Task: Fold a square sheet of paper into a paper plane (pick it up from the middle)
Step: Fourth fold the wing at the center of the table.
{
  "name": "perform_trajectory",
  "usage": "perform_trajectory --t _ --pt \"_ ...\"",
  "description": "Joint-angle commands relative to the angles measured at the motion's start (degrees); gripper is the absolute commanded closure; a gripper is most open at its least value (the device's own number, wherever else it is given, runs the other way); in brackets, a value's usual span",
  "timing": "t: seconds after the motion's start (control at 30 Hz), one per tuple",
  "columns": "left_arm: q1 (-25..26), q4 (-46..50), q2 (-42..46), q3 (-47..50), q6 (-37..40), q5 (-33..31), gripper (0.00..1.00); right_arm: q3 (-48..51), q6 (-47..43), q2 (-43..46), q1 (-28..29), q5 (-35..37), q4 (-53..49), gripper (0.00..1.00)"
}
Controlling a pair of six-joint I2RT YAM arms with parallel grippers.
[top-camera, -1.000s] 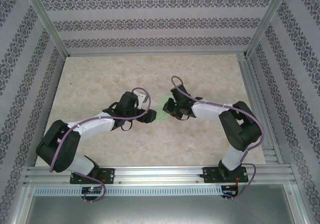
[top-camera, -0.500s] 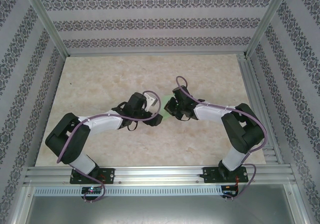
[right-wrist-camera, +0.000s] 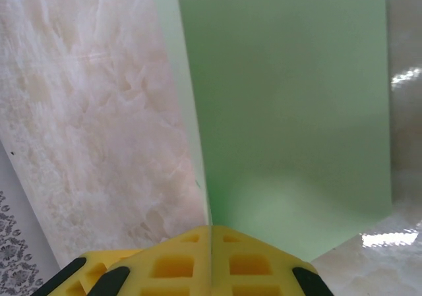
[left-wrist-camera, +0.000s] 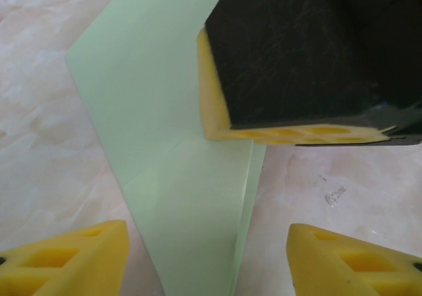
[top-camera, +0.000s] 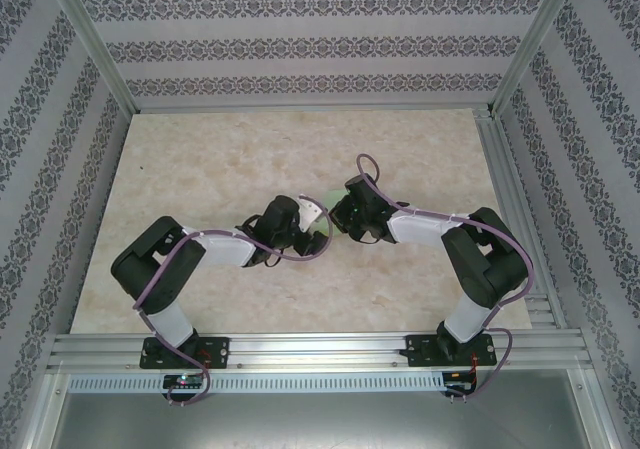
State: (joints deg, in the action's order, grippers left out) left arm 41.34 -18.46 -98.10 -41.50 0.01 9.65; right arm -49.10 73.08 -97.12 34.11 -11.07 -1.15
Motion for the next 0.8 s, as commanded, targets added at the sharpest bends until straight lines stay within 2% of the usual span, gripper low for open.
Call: perform_trajectory --t 0.0,0.17,0.33,0.77 --pt "1.86 -7.23 -1.12 1.16 3.79 -2.65 0.39 0.76 2.28 1.23 0.14 0.54 2.38 0.97" --pt "2.51 -11.93 -1.85 2.91 4.73 -5.79 0.47 0.93 3.16 0.88 0.08 -0.34 3.20 0.96" --pt "3.04 -13.18 -3.30 3.09 4.91 -6.32 0.56 0.94 3.82 0.53 -0.11 -1.22 3.84 0.94" --pt "3.75 -15.32 -5.08 2.39 2.35 -6.54 0.69 0.24 3.91 -0.26 -0.31 -2.39 3.44 0.89"
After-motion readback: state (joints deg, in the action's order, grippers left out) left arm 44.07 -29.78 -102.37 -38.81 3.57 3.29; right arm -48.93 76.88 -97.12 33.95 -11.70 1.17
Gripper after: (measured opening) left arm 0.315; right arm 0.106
